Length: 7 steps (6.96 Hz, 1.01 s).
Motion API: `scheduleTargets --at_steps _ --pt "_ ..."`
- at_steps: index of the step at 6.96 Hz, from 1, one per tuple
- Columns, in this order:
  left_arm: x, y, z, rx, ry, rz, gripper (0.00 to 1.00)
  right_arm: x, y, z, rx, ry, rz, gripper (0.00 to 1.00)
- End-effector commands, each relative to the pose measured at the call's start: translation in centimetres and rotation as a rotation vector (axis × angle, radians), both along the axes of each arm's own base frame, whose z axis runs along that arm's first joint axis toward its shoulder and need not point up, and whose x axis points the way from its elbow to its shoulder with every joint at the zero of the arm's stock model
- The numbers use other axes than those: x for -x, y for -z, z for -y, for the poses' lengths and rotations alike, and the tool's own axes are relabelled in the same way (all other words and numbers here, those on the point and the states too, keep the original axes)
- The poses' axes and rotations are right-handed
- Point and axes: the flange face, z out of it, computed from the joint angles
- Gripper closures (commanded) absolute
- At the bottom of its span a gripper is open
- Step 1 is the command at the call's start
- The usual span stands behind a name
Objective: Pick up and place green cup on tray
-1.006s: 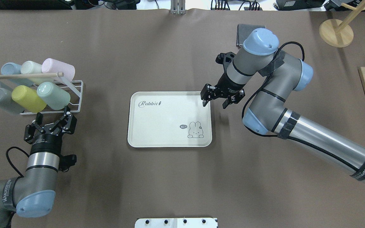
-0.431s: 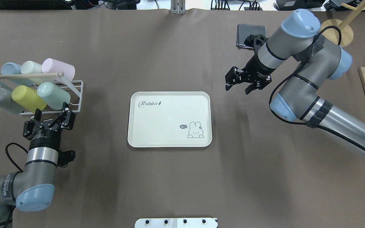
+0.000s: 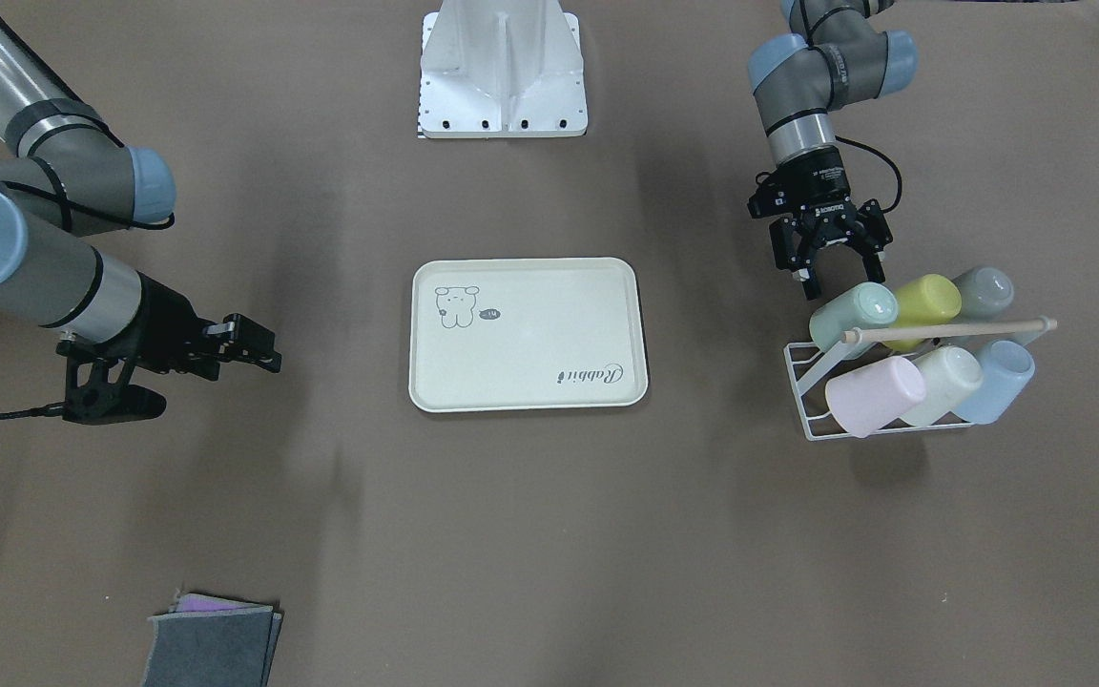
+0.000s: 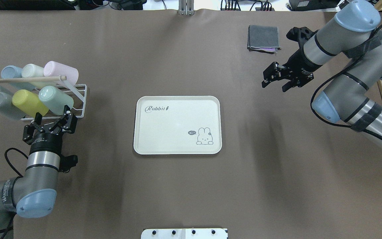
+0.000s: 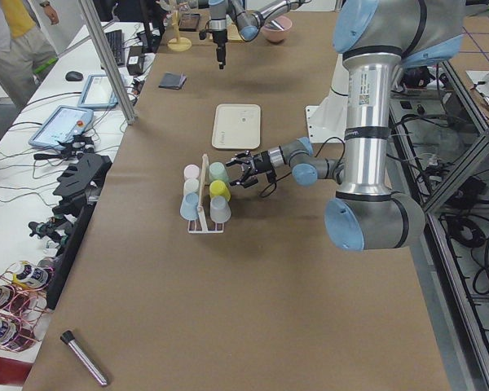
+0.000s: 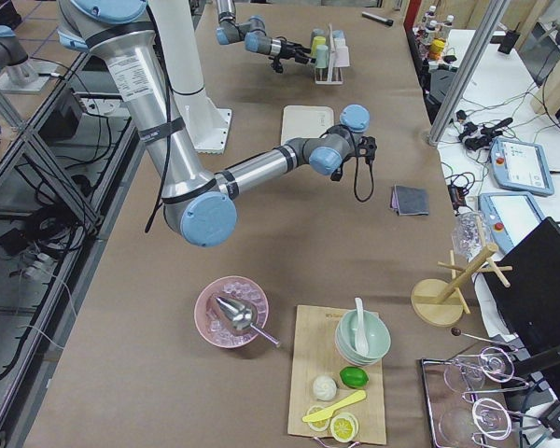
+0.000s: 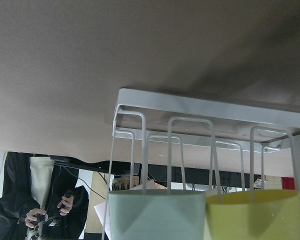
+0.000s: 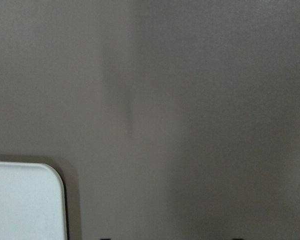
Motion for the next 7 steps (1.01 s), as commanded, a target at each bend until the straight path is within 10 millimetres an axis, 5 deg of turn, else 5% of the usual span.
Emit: scheduleTargets --at_steps 1,4,7 --pt "-0.2 0.2 0.8 0.021 -0.002 -0.015 0.02 -6.6 -4.9 -2.2 -0.045 -0.016 -0.029 0.16" --pt "-0.2 0.3 1.5 0.032 0.004 -0.020 0.02 -17.6 -12.4 -3.1 -0.188 -0.024 -0.104 0.16" --pt "-0.7 1.7 2.6 0.029 -0.038 0.017 0.02 -22.1 -16.0 -3.8 -0.193 -0.063 -0.161 0.15"
